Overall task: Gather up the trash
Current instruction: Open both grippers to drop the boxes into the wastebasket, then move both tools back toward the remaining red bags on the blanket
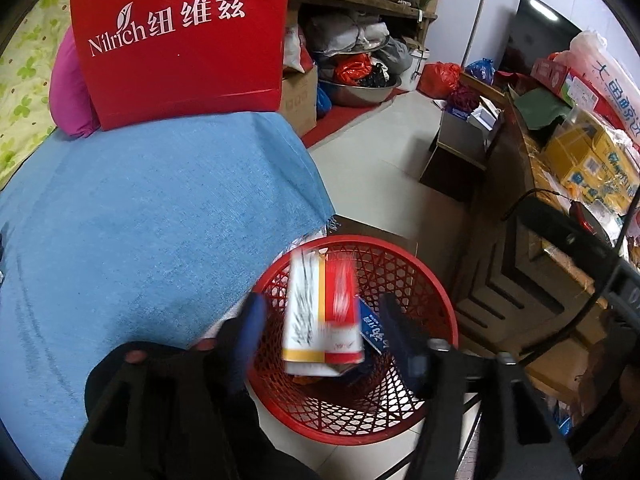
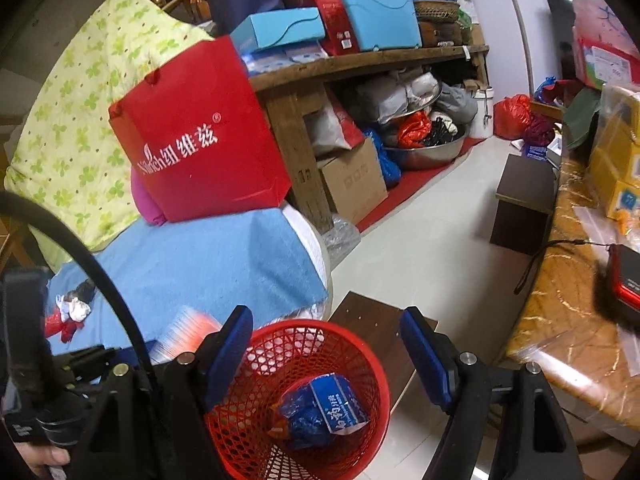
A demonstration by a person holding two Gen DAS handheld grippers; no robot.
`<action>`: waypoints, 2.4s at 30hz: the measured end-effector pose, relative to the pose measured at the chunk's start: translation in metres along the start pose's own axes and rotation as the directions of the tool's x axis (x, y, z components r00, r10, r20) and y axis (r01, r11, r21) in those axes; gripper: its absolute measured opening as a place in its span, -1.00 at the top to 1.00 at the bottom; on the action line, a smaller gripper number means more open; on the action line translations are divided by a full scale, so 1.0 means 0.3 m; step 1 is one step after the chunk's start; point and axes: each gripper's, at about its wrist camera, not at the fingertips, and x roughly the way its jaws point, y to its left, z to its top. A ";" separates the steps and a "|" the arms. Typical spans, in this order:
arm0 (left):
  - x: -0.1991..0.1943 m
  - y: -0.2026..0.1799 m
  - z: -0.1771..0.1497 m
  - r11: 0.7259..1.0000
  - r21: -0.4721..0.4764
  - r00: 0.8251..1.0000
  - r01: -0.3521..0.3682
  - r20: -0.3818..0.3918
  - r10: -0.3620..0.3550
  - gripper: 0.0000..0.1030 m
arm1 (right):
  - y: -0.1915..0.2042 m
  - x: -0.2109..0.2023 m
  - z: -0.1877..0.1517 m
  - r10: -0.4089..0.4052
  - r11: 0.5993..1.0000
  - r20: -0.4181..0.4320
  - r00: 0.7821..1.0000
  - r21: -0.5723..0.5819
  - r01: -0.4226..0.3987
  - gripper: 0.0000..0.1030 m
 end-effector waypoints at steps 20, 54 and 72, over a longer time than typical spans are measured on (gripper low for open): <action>-0.193 0.200 -0.037 0.988 -0.101 0.984 -0.120 0.118 0.132 -0.46 | 0.201 0.013 -0.006 0.061 0.995 -0.014 0.998 -0.084 -0.062 -0.54; -0.519 1.163 -0.553 0.578 -0.686 0.817 -0.441 -0.040 0.576 -0.52 | 1.278 0.123 -0.273 0.367 0.684 -0.291 0.884 -0.559 -0.468 -0.54; -0.515 1.292 -0.618 0.507 -0.727 0.807 -0.464 -0.110 0.580 -0.52 | 1.363 0.211 -0.326 0.384 0.642 -0.363 0.849 -0.556 -0.528 -0.54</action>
